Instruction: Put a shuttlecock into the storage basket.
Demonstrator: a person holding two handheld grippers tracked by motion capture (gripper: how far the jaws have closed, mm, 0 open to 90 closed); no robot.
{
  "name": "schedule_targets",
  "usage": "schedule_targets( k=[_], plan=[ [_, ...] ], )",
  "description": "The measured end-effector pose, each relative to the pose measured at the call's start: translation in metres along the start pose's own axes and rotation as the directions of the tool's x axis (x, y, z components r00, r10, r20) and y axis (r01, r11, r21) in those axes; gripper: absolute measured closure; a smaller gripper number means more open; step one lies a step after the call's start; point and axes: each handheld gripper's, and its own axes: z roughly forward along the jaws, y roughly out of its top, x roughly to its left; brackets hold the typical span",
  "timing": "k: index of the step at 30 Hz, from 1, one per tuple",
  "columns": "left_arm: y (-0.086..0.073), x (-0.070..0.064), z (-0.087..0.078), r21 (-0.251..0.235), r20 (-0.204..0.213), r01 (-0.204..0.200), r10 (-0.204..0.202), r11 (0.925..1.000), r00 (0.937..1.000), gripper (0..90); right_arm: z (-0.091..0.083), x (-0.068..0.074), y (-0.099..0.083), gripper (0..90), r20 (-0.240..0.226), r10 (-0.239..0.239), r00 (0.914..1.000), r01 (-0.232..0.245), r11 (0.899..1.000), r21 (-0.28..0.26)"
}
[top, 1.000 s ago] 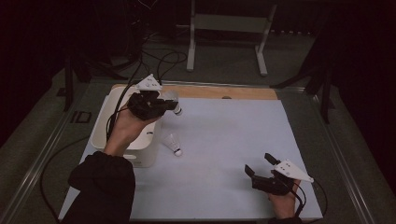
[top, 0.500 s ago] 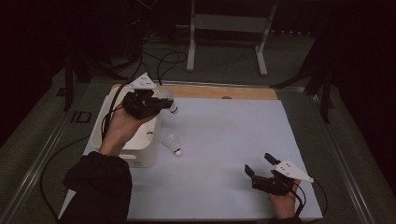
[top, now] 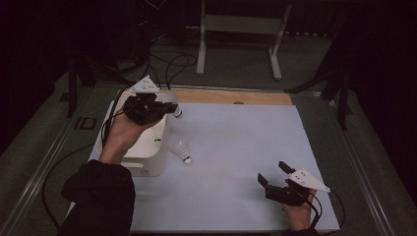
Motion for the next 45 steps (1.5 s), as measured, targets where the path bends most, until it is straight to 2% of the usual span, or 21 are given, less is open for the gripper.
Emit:
schedule_targets(
  k=[45],
  plan=[
    [-0.015, 0.021, -0.022, 0.008, -0.051, 0.025, -0.024, 0.9997, 0.9984, 89.6, 0.001, 0.001, 0.000, 8.1, -0.004, -0.001, 1.0000, 0.001, 1.000, 0.006]
  ],
)
